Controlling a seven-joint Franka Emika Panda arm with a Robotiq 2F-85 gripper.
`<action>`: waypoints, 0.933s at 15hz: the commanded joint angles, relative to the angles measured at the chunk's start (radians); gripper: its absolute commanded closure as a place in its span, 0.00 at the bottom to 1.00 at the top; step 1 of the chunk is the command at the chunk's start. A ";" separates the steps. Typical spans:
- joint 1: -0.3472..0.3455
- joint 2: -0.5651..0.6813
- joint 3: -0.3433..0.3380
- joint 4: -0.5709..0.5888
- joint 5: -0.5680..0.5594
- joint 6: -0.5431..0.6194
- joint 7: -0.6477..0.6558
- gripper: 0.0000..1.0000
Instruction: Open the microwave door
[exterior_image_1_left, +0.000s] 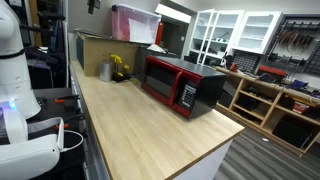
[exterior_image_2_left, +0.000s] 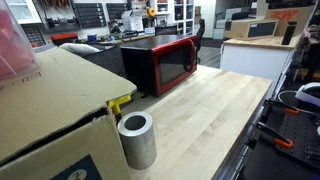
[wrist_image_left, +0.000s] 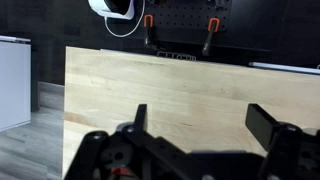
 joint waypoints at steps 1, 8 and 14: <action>0.026 0.006 -0.018 0.004 -0.008 -0.004 0.011 0.00; 0.020 0.041 -0.025 0.028 -0.008 0.000 0.004 0.00; -0.003 0.171 -0.079 0.103 -0.119 0.106 -0.055 0.00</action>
